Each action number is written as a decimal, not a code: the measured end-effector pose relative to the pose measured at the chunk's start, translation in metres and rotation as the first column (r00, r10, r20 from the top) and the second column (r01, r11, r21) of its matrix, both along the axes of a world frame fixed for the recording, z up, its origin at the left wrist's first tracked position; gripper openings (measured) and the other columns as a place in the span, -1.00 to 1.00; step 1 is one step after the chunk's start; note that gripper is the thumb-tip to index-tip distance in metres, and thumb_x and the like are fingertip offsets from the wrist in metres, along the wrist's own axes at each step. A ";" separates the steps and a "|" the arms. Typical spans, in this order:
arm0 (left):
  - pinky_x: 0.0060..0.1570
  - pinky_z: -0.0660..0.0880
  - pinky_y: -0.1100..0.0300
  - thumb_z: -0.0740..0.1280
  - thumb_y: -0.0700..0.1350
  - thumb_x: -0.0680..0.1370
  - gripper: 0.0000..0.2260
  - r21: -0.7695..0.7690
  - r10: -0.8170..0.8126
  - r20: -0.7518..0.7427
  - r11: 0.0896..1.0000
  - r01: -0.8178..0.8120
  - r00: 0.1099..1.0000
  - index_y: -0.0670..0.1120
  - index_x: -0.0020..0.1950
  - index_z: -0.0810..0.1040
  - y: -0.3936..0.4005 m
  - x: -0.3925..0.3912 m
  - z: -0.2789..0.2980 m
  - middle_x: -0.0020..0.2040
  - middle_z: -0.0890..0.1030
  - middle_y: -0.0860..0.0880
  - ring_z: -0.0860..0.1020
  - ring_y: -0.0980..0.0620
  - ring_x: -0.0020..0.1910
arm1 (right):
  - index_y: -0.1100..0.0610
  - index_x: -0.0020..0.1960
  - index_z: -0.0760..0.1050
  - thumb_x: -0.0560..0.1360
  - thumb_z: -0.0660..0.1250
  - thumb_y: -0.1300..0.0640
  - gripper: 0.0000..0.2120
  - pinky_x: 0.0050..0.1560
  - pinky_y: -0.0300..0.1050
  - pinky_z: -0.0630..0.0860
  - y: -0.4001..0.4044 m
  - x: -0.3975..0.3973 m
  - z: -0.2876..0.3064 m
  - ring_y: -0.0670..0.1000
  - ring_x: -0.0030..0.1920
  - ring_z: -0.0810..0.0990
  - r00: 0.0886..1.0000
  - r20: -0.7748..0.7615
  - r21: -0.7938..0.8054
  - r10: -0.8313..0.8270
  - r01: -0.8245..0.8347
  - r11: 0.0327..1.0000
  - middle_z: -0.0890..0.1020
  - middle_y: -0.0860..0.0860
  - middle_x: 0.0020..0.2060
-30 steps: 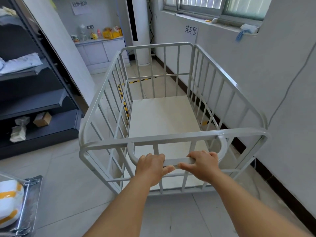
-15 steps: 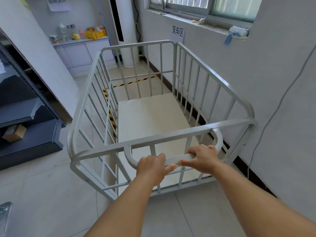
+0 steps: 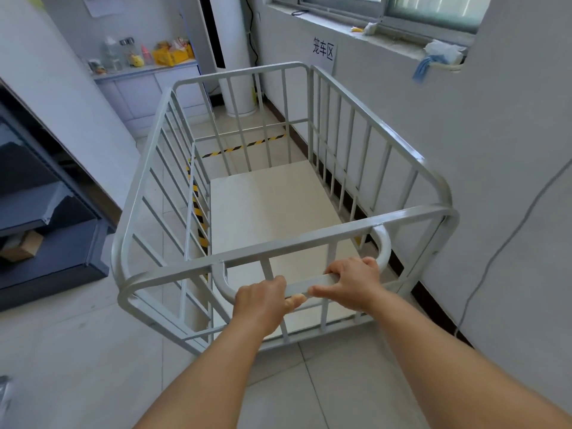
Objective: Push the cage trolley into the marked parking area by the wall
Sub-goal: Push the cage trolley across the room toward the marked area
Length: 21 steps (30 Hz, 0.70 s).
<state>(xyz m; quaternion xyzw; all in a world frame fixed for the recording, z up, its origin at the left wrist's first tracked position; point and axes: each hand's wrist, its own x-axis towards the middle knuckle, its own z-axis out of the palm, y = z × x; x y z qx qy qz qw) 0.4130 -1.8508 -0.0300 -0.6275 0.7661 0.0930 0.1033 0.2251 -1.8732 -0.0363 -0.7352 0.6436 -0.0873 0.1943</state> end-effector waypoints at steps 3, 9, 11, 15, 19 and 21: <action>-0.16 0.34 0.07 0.02 0.33 0.56 -0.52 0.009 0.035 0.001 0.999 -0.035 0.999 -0.05 0.11 0.41 -0.020 -0.010 0.001 -0.01 0.61 -0.04 0.56 -0.09 -0.04 | -0.09 -0.10 0.55 0.32 0.21 -0.45 -0.53 0.11 -0.08 0.24 -0.022 -0.008 -0.003 -0.08 -0.09 0.48 1.000 -0.017 -0.025 0.022 -0.022 0.999 0.57 -0.15 -0.23; -0.14 0.38 0.07 0.05 0.33 0.56 -0.52 0.003 0.071 -0.003 0.997 -0.071 0.997 -0.05 0.14 0.41 -0.063 -0.019 0.001 0.00 0.61 -0.03 0.57 -0.08 -0.04 | -0.09 -0.07 0.54 0.34 0.19 -0.45 -0.52 0.15 -0.04 0.25 -0.068 -0.019 -0.003 -0.05 -0.04 0.48 0.998 -0.025 -0.024 0.062 -0.063 0.998 0.58 -0.13 -0.18; -0.11 0.41 0.06 0.04 0.33 0.55 -0.51 0.003 0.078 -0.004 0.997 -0.078 0.997 -0.05 0.15 0.41 -0.078 -0.020 0.000 0.00 0.62 -0.03 0.57 -0.08 -0.04 | -0.08 -0.06 0.54 0.34 0.19 -0.45 -0.51 0.15 -0.04 0.24 -0.084 -0.019 -0.003 -0.05 -0.03 0.48 0.997 -0.038 -0.022 0.067 -0.067 0.997 0.59 -0.13 -0.17; -0.14 0.39 0.07 0.04 0.33 0.55 -0.52 -0.012 0.074 -0.005 0.997 -0.075 0.997 -0.05 0.12 0.41 -0.108 -0.017 -0.002 -0.02 0.61 -0.02 0.57 -0.07 -0.06 | -0.08 -0.04 0.55 0.34 0.18 -0.44 -0.51 0.18 -0.04 0.23 -0.116 -0.015 -0.001 -0.06 -0.01 0.47 0.997 -0.044 -0.007 0.069 -0.069 0.998 0.59 -0.13 -0.16; -0.17 0.34 0.08 0.03 0.34 0.55 -0.50 -0.010 0.067 -0.007 0.998 -0.067 0.998 -0.06 0.11 0.41 -0.141 -0.011 -0.002 -0.01 0.62 -0.04 0.57 -0.10 -0.03 | -0.07 -0.03 0.55 0.35 0.20 -0.42 -0.52 0.17 -0.04 0.23 -0.148 -0.010 0.001 -0.05 -0.01 0.47 0.997 -0.042 0.008 0.069 -0.069 0.998 0.59 -0.12 -0.16; -0.17 0.33 0.08 0.02 0.34 0.55 -0.50 -0.002 0.060 -0.009 0.998 -0.060 0.998 -0.07 0.09 0.40 -0.159 -0.007 -0.001 -0.01 0.62 -0.06 0.57 -0.11 -0.03 | -0.07 -0.02 0.54 0.36 0.21 -0.42 -0.53 0.15 -0.04 0.22 -0.165 -0.006 0.003 -0.06 -0.02 0.48 0.996 -0.052 0.020 0.067 -0.066 0.998 0.59 -0.12 -0.16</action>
